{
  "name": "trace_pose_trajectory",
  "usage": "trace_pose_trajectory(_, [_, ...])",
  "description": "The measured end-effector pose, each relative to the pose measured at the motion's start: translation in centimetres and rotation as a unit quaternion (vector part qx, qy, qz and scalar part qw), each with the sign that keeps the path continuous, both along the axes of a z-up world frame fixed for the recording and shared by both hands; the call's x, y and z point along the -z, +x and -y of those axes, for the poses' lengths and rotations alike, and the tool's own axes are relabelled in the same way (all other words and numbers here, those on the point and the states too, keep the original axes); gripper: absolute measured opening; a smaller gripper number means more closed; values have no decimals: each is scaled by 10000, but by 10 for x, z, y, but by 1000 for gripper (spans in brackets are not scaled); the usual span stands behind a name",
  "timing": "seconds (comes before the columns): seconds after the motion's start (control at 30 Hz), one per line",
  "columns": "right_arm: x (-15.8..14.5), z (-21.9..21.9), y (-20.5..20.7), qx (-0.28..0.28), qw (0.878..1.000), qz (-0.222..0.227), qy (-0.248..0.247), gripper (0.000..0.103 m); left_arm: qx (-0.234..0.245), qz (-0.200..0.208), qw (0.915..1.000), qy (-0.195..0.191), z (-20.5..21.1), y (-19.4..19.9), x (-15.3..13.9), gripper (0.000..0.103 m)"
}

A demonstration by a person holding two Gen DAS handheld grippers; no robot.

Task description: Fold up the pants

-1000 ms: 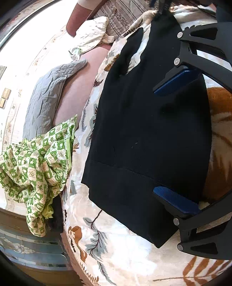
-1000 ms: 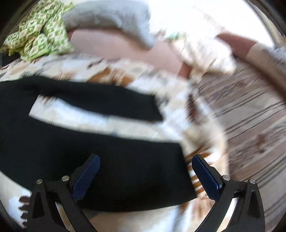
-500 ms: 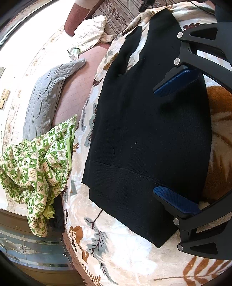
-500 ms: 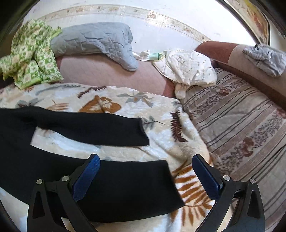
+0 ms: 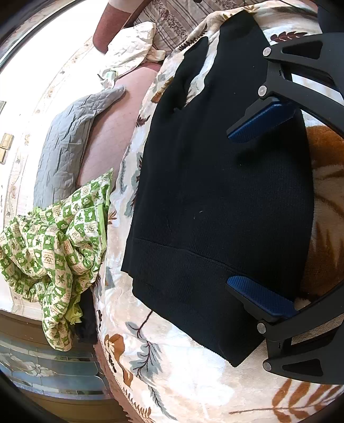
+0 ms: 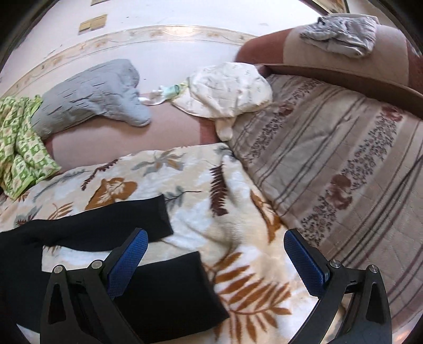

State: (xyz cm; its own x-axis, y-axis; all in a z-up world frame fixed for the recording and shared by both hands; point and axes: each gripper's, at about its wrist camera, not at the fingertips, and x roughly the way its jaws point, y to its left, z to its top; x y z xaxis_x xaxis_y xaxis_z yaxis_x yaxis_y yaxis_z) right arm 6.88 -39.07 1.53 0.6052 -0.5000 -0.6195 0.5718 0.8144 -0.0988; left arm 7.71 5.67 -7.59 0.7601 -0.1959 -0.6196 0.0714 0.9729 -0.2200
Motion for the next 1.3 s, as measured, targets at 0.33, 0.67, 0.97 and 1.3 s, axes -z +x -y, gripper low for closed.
trace_pose_trajectory(0.33, [0,6,-4,95,9999,7,58,102,8,0,10000,7,0,0,0,102])
trace_pose_trajectory(0.67, [4,7,-1,78,9999,-67,131,102,12,-9,10000,11,0,1,0,102])
trace_pose_trajectory(0.97, [14,-4,9,-201,9992,-241,227,102,190,-392,9961,-772,-39,15,-28,99])
trace_pose_trajectory(1.3, [32,-21,36,-458,9969,-508,380,102,433,-287,9984,-211,-97,147,-93,95])
